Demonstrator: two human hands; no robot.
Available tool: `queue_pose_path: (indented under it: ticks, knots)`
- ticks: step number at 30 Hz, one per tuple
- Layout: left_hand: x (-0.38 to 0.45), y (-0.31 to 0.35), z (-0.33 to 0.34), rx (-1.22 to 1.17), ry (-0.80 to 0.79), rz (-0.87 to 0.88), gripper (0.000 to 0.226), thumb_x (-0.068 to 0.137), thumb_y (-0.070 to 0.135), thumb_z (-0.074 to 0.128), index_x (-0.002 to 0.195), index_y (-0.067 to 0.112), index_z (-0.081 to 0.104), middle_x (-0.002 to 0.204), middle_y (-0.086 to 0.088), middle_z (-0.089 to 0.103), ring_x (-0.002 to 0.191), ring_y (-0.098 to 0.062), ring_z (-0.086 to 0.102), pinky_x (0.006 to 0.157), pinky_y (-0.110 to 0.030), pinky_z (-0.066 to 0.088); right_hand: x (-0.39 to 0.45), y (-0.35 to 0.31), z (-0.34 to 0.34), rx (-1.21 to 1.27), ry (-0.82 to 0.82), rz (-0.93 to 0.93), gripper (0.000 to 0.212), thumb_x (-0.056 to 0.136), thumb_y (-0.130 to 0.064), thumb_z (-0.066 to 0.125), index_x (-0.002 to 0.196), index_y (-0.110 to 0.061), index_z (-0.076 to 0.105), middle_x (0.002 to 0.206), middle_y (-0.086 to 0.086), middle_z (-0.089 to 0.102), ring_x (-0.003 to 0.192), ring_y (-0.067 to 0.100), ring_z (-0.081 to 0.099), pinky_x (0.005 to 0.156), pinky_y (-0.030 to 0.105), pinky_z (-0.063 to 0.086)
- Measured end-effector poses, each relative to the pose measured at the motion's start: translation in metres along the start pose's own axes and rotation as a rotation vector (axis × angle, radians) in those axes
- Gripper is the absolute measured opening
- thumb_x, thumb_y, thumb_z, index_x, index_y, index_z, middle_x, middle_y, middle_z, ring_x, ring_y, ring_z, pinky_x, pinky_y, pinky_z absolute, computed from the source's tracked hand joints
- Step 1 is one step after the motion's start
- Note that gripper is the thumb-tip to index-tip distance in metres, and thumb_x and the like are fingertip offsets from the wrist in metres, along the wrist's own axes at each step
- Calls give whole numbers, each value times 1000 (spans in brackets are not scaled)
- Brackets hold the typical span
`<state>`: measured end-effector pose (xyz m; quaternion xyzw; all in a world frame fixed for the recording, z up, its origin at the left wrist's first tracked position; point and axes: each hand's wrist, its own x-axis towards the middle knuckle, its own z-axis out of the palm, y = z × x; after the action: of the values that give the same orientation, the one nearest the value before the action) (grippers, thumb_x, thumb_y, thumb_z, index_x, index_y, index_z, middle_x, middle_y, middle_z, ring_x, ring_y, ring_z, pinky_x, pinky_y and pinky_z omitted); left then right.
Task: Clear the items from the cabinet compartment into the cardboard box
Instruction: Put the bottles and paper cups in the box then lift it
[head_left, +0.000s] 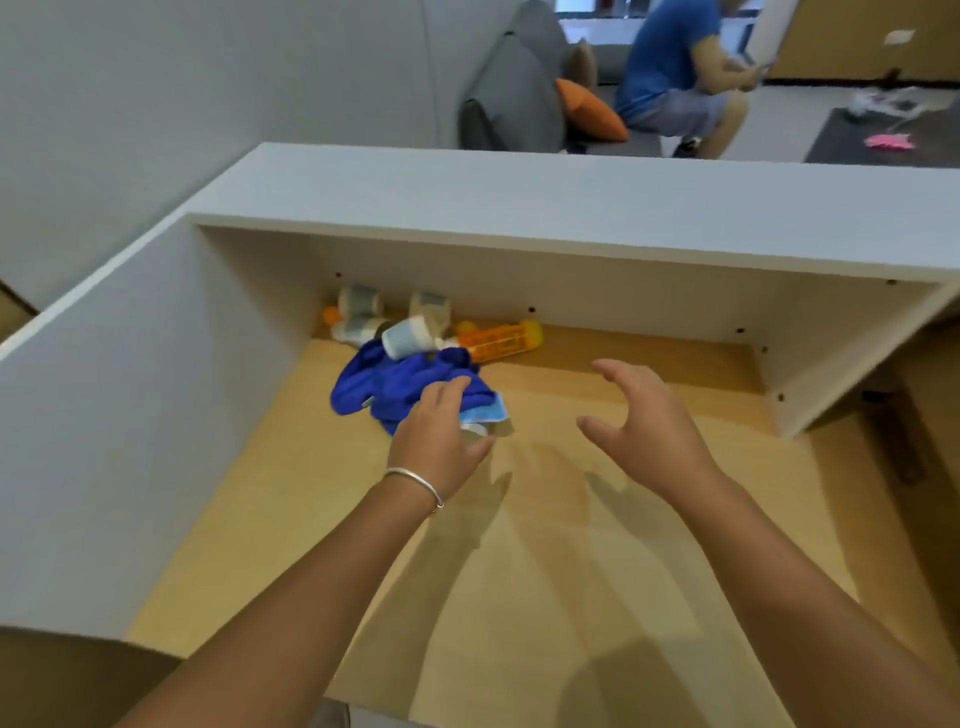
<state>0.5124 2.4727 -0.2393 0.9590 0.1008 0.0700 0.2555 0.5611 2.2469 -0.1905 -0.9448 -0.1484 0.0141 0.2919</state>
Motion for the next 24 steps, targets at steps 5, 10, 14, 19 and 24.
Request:
queue_pose_path:
  ticks: [5, 10, 14, 19, 24]
  knots:
    - [8, -60, -14, 38, 44, -90, 74, 80, 43, 70, 142, 20, 36, 136, -2, 45, 119, -22, 49, 90, -39, 48, 27, -23, 52, -30, -141, -24, 69, 83, -35, 72, 143, -33, 38, 144, -7, 43, 126, 12, 45, 95, 25, 39]
    - [35, -110, -20, 17, 78, -167, 73, 79, 39, 72, 142, 24, 39, 137, -3, 43, 119, -24, 49, 94, -41, 48, 54, -41, 106, -12, -244, -70, 75, 80, -38, 73, 145, -28, 36, 144, -5, 38, 128, 12, 41, 99, 25, 35]
    - [66, -132, -19, -63, 155, -138, 78, 78, 37, 72, 144, 25, 33, 141, -5, 39, 125, -25, 44, 99, -43, 45, 77, -56, 143, 56, -256, -81, 79, 78, -42, 72, 146, -22, 36, 139, -4, 38, 128, 12, 39, 101, 24, 36]
    - [119, -144, -13, 12, 160, -18, 76, 74, 38, 74, 140, 23, 40, 135, -2, 45, 123, -24, 43, 102, -39, 41, 103, -80, 188, -111, -280, -97, 92, 71, -62, 69, 147, -30, 28, 152, -1, 25, 139, 21, 25, 109, 41, 36]
    - [155, -146, 3, 110, 129, 62, 70, 70, 39, 76, 131, 17, 49, 129, -5, 53, 121, -26, 45, 100, -41, 41, 121, -87, 211, -310, -271, -60, 71, 76, -42, 71, 138, -27, 38, 147, 7, 32, 135, 30, 29, 104, 45, 36]
